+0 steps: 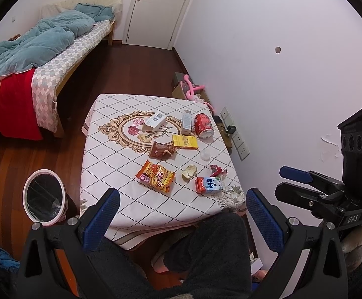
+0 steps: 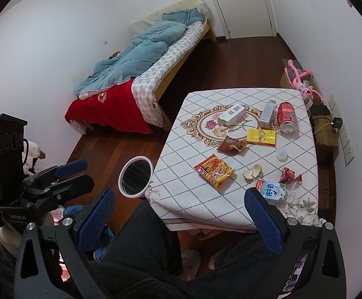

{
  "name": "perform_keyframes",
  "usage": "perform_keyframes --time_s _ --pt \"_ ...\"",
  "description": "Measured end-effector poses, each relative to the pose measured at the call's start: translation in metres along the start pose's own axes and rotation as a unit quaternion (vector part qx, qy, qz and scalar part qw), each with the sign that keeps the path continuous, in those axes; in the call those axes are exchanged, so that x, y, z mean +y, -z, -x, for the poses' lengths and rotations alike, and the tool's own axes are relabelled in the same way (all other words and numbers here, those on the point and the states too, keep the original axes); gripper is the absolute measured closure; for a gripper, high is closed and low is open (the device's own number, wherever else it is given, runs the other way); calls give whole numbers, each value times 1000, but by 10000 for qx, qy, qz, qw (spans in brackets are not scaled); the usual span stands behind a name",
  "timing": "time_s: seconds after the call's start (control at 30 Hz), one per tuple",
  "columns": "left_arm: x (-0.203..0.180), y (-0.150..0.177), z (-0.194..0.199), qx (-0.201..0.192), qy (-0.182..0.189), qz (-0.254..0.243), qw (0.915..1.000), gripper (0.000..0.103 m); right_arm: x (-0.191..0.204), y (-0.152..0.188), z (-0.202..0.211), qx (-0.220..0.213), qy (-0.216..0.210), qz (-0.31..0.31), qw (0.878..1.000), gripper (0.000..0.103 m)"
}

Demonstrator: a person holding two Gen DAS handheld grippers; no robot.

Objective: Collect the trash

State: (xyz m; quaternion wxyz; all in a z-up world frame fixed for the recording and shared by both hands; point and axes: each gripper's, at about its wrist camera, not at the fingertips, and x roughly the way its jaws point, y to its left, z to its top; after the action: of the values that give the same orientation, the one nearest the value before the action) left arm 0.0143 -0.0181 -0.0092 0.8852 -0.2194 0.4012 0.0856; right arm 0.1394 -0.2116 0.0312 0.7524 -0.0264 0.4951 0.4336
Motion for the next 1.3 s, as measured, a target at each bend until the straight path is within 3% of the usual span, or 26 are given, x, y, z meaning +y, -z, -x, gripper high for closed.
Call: perform_keyframes --time_s 1.3 --pt "-4 0 8 -8 18 -108 9999 0 3 1 1 -33 18 45 10000 0"
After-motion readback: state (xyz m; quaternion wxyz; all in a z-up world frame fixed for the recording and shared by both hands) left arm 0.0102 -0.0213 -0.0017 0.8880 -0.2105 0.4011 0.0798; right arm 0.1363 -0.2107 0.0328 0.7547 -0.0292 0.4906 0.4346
